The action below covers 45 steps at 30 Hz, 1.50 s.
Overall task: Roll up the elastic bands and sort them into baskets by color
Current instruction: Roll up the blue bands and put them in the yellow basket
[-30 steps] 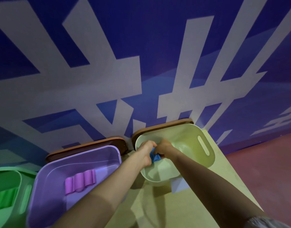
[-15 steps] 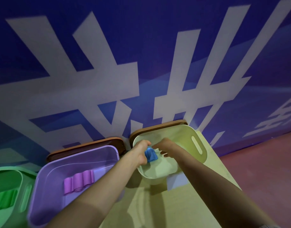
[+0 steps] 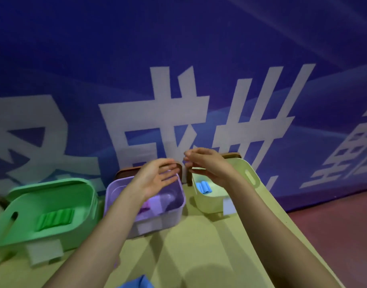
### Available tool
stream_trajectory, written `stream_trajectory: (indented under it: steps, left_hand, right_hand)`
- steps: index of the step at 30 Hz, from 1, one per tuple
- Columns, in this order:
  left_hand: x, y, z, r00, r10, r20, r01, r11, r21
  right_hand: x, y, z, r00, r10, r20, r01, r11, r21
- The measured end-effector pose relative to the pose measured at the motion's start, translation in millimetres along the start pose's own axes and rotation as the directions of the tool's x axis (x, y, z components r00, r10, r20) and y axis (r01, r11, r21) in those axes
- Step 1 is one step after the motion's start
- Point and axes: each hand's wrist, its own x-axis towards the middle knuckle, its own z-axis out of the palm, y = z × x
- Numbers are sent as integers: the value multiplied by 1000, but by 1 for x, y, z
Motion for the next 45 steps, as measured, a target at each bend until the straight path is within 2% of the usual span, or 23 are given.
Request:
stream_trajectory:
  steps: [4,7,12,15,18,20,22,24,25,26,30,35,37,38,40,42,44,45]
  left_hand:
    - [-56,-1,-63,992,92,-87,-94,995,-18]
    - [-89,-11,-118,980,125,-153,-124,992,19]
    - [-113,-49,-206,958,92,-272,-69,993,92]
    - [-111,-96,-244,955,106,-275,-27,961,275]
    - [-103,-158,-271,969,158,-190,-41,862,505]
    - [-98,-194,-285,974,203,-101,-89,749,657]
    - [-95,-221,-298,969,249,-10,-135,561,817]
    - [-94,-238,-307,950,301,79,-186,347,919]
    - [-95,-242,-309,938,330,107,-206,280,938]
    - [-94,-246,-310,927,355,118,-220,260,940]
    - [-88,-255,-309,889,440,122,-273,297,915]
    - [-114,-263,-306,868,485,110,-412,578,705]
    - [-132,-265,-302,862,500,88,-436,640,633]
    - [-141,-264,-299,867,494,61,-431,684,588]
    - [-158,-258,-295,858,513,-22,-432,745,508]
    - [-173,-247,-289,784,615,-84,-505,711,489]
    - [-189,-238,-282,706,705,-68,-590,639,494]
    - [-199,-234,-276,696,718,-30,-624,624,470]
  right_hand:
    - [-28,14,77,994,2,110,-5,1000,22]
    - [-37,40,134,984,32,174,-24,999,-48]
    - [-42,110,206,971,114,209,-70,976,-206]
    - [-41,162,227,965,168,203,-94,939,-330]
    - [-44,216,235,986,122,116,-56,889,-455]
    - [-47,248,231,994,49,98,13,837,-547]
    - [-51,269,222,988,22,154,95,696,-712]
    - [-56,282,211,967,58,248,178,542,-821]
    - [-58,286,206,956,74,285,217,477,-852]
    - [-62,288,203,950,73,302,244,430,-869]
    - [-73,300,191,973,3,229,219,292,-931]
    - [-105,326,202,978,-187,90,134,238,-962]
    - [-123,331,207,964,-262,38,120,302,-946]
    - [-132,328,209,959,-281,20,130,379,-916]
    - [-150,314,212,958,-286,4,189,621,-760]
    - [-165,296,219,958,-287,9,252,827,-502]
    - [-178,278,229,948,-320,4,303,893,-333]
    - [-182,270,234,943,-332,12,325,913,-249]
